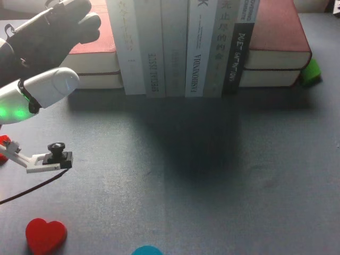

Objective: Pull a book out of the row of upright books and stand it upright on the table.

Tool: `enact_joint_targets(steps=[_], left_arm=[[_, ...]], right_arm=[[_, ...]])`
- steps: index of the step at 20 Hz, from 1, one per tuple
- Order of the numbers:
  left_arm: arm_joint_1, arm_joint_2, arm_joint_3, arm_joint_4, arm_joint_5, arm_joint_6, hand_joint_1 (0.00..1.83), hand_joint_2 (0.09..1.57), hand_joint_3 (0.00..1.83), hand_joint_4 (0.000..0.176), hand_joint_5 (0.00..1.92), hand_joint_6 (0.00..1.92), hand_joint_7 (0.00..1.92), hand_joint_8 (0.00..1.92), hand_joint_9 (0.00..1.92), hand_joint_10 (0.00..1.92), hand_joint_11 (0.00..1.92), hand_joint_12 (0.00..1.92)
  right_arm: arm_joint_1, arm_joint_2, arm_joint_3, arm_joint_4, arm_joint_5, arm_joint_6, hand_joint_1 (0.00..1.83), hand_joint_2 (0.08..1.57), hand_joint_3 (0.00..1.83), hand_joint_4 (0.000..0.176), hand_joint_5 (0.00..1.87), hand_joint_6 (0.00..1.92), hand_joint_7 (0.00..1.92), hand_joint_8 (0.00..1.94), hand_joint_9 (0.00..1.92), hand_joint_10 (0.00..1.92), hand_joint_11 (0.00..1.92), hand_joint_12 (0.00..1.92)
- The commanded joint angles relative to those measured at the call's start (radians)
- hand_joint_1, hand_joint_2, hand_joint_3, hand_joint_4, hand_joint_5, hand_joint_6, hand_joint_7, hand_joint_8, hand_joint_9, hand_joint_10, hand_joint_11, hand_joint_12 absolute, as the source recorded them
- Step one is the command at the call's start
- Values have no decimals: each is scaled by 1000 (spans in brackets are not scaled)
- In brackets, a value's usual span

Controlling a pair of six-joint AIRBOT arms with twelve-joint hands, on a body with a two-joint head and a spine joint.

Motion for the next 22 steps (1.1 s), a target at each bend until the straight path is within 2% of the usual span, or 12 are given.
enact_joint_targets(steps=[1, 2, 3, 4, 6, 11, 12, 14, 16, 17, 20, 22], left_arm=[[-2, -3, 1, -28, -116, -9, 993, 1043, 0, 43, 471, 6, 282, 7, 378, 7, 0, 943], [-1, -3, 1, -29, -117, -9, 1010, 1039, 0, 45, 472, 5, 283, 6, 380, 7, 0, 951], [-1, -3, 1, -29, -118, -9, 999, 1038, 0, 46, 478, 6, 290, 6, 382, 6, 0, 970], [-1, -3, 1, -29, -118, -9, 995, 1037, 0, 43, 478, 5, 288, 4, 380, 5, 0, 974], [-1, -3, 2, -29, -118, -9, 992, 1039, 0, 44, 471, 2, 278, 1, 388, 6, 0, 960], [-3, -6, 5, -29, -118, -9, 982, 1051, 3, 40, 461, 1, 272, 2, 389, 5, 0, 966], [-3, -7, 5, -29, -119, -9, 978, 1050, 2, 45, 461, 1, 274, 2, 401, 10, 0, 968], [-2, -8, 5, -29, -119, -9, 980, 1054, 2, 46, 456, 0, 287, 5, 387, 2, 0, 926], [-2, -10, 4, -29, -121, -9, 1019, 1050, 0, 44, 481, 10, 300, 9, 403, 8, 0, 918], [-2, -10, 4, -29, -121, -9, 1019, 1048, 0, 48, 480, 9, 293, 5, 407, 10, 0, 918], [6, -13, -1, -40, -127, -9, 984, 1059, 0, 53, 468, 3, 303, 5, 420, 10, 0, 973], [15, -16, -2, -49, -134, -9, 961, 1062, 1, 57, 467, 1, 298, 1, 404, 1, 0, 957]], right_arm=[[10, -8, 8, 79, 61, -10, 0, 1027, 0, 26, 645, 27, 0, 0, 0, 0, 0, 0], [2, -20, 18, 95, 44, -35, 0, 1030, 0, 56, 630, 17, 0, 0, 0, 0, 0, 0], [-15, -39, 36, 127, 34, -59, 0, 1025, 0, 49, 632, 17, 0, 0, 0, 0, 0, 0], [-26, -56, 54, 144, 32, -61, 0, 1064, 1, 78, 641, 19, 0, 0, 0, 0, 0, 0], [-48, -100, 97, 173, 21, -61, 13, 1066, 1, 78, 673, 27, 0, 0, 0, 0, 0, 0], [-63, -131, 124, 194, 11, -61, 42, 1134, 22, 136, 599, 0, 0, 0, 0, 0, 0, 0], [-66, -134, 125, 194, 9, -61, 57, 1128, 16, 90, 619, 8, 0, 0, 0, 0, 0, 0], [-85, -133, 123, 194, 6, -55, 93, 1102, 1, 65, 612, 4, 0, 0, 0, 0, 0, 0], [-111, -102, 97, 194, 20, -35, 81, 1139, 17, 126, 593, 1, 0, 0, 0, 0, 0, 0], [-114, -97, 90, 194, 23, -35, 15, 1153, 21, 119, 571, 0, 0, 0, 0, 0, 0, 0], [-171, -15, 3, 192, 76, -35, 0, 974, 0, 172, 429, 0, 0, 0, 0, 0, 0, 0], [-212, 32, -48, 203, 115, -37, 0, 1055, 19, 149, 383, 10, 0, 0, 0, 0, 0, 0]])
